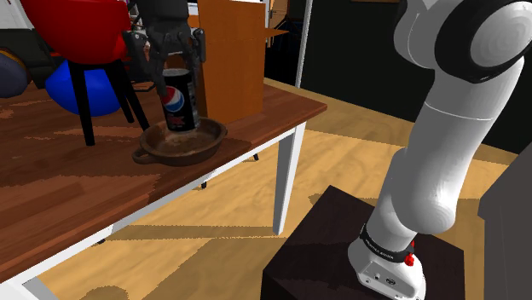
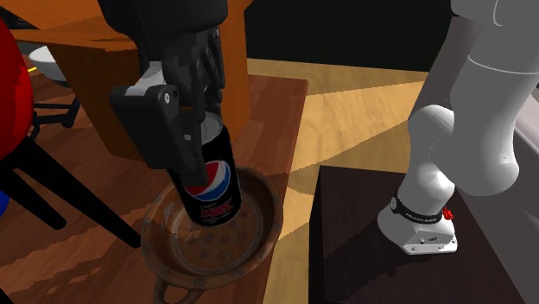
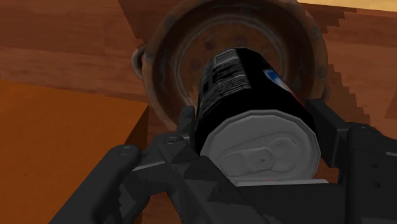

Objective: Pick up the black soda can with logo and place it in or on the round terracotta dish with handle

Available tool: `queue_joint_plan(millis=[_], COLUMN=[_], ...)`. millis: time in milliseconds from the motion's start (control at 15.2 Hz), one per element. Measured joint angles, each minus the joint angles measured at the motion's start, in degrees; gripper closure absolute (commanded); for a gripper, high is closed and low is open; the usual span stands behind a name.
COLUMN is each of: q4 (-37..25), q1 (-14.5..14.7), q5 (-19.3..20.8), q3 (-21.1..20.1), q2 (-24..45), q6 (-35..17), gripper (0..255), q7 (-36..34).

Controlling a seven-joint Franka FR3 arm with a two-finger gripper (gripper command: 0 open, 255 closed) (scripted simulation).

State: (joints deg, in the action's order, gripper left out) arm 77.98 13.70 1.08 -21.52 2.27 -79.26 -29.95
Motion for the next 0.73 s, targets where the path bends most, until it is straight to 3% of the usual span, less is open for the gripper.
queue_joint_plan(millis=[528, 594, 726], q4=[3.2, 3.2, 3.2], q1=[-0.3, -0.3, -0.3], q5=[-0.4, -0.4, -0.4], q3=[0.2, 0.2, 0.2], q2=[-1.1, -1.1, -1.1], q6=[-2.2, -2.2, -2.2], gripper=[255, 0, 0], q7=[0.4, 0.4, 0.4])
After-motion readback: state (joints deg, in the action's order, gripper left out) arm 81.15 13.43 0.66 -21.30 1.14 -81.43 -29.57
